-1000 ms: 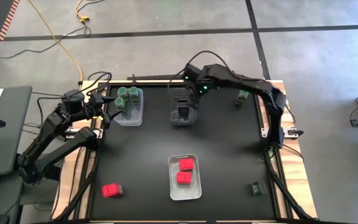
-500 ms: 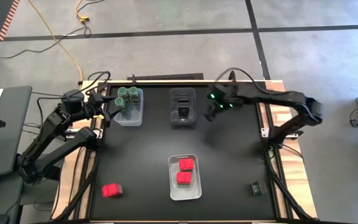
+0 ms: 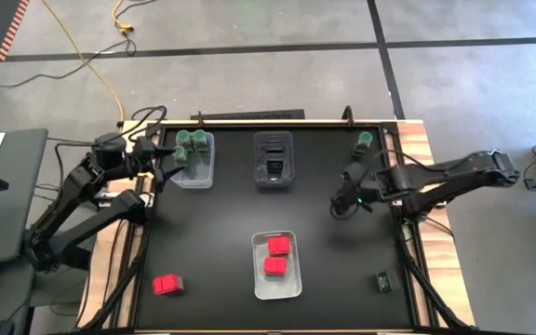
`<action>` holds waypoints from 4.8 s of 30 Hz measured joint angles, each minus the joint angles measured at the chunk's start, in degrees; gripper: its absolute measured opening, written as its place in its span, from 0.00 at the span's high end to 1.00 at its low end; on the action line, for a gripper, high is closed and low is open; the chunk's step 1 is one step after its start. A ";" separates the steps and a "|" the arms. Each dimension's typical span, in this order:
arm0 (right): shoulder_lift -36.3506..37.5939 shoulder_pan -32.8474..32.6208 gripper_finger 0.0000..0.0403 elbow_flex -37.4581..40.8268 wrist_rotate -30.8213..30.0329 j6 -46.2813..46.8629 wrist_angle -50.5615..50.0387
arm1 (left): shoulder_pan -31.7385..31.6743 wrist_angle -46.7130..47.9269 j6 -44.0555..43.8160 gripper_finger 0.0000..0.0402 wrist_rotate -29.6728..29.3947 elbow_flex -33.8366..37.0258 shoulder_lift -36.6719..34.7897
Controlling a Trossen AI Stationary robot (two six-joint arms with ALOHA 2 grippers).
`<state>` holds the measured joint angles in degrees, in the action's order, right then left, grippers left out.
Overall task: Sort spices by type
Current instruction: Put the red seasoning can into the white bin
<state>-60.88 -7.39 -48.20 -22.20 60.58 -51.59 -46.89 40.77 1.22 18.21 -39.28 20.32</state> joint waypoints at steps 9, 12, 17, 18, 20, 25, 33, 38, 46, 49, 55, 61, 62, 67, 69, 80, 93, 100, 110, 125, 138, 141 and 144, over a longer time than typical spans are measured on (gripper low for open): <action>2.14 -7.95 0.37 3.31 -4.76 2.11 0.55 | 13.03 0.14 -12.29 0.23 -8.96 -1.19 7.81; 2.00 -10.08 0.37 3.96 -4.83 2.21 0.61 | 19.22 -2.52 -12.70 0.23 -16.19 -1.19 12.62; 1.98 -14.11 0.37 4.37 -4.85 2.93 1.21 | 29.09 -12.63 -15.06 0.23 -23.63 -1.17 22.20; 1.98 -14.86 0.37 4.37 -4.82 2.97 1.32 | 31.13 -14.80 -16.37 0.23 -24.11 -1.19 23.96; 1.98 -16.40 0.37 4.37 -4.84 3.11 1.46 | 35.52 -17.69 -19.11 0.23 -25.47 -1.19 27.06; 1.98 -19.78 0.37 4.37 -4.82 3.90 1.59 | 47.88 -16.06 -24.26 0.23 -32.56 -3.04 33.36; 1.98 -23.39 0.37 4.37 -4.82 4.52 1.39 | 63.59 -4.98 -27.76 0.23 -41.07 -15.76 40.21; 1.98 -24.58 0.37 4.37 -4.82 4.52 1.29 | 70.63 12.78 -35.69 0.23 -42.11 -24.87 45.46; 1.98 -24.56 0.37 4.37 -4.85 3.42 1.27 | 81.09 29.60 -48.10 0.23 -39.53 -32.64 52.47; 1.98 -24.56 0.37 4.37 -4.85 3.39 1.18 | 84.77 30.16 -52.35 0.23 -36.01 -32.66 54.41; 1.98 -24.54 0.37 4.37 -4.87 2.45 1.13 | 91.72 30.48 -60.84 0.23 -30.68 -32.66 58.23; 1.98 -24.40 0.37 4.37 -4.87 2.34 1.11 | 98.44 28.39 -63.21 0.23 -25.95 -32.66 62.30; 1.98 -24.40 0.37 4.37 -4.87 2.35 1.12 | 99.44 27.90 -63.24 0.23 -25.39 -32.66 63.07; 1.98 -24.40 0.37 4.37 -4.89 2.35 1.25 | 102.97 27.41 -63.59 0.23 -24.63 -32.66 66.51; 1.98 -24.40 0.37 4.37 -4.89 2.35 1.24 | 103.71 27.41 -64.46 0.23 -24.65 -32.66 67.74; 1.98 -24.40 0.37 4.37 -4.89 2.37 1.36 | 104.93 26.22 -66.90 0.23 -19.93 -31.01 72.60; 1.96 -24.40 0.37 4.37 -4.91 2.35 2.22 | 106.07 18.61 -75.87 0.25 -16.74 -24.75 71.49; 1.96 -24.40 0.37 4.37 -4.89 2.09 2.47 | 106.07 17.99 -76.31 0.29 -18.37 -24.73 69.77; 1.96 -24.43 0.37 4.37 -4.91 1.96 3.24 | 106.07 18.35 -77.58 0.44 -19.40 -24.29 68.10; 1.96 -24.40 0.37 4.37 -4.89 1.81 3.91 | 103.95 19.65 -78.56 0.46 -19.90 -25.86 68.24; 1.96 -24.40 0.37 4.37 -4.89 1.83 4.82 | 94.36 25.22 -63.20 0.47 -35.46 -40.06 68.23; 1.96 -24.40 0.37 4.37 -4.90 1.89 4.95 | 91.14 24.17 -55.20 0.47 -40.02 -45.79 68.21; 1.96 -24.40 0.37 4.37 -4.89 1.89 5.44 | 87.80 20.38 -47.48 0.47 -42.50 -50.28 68.64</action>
<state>-58.92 -31.79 -43.83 -27.09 62.48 -46.15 40.91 61.15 -46.26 -24.29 -89.56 88.96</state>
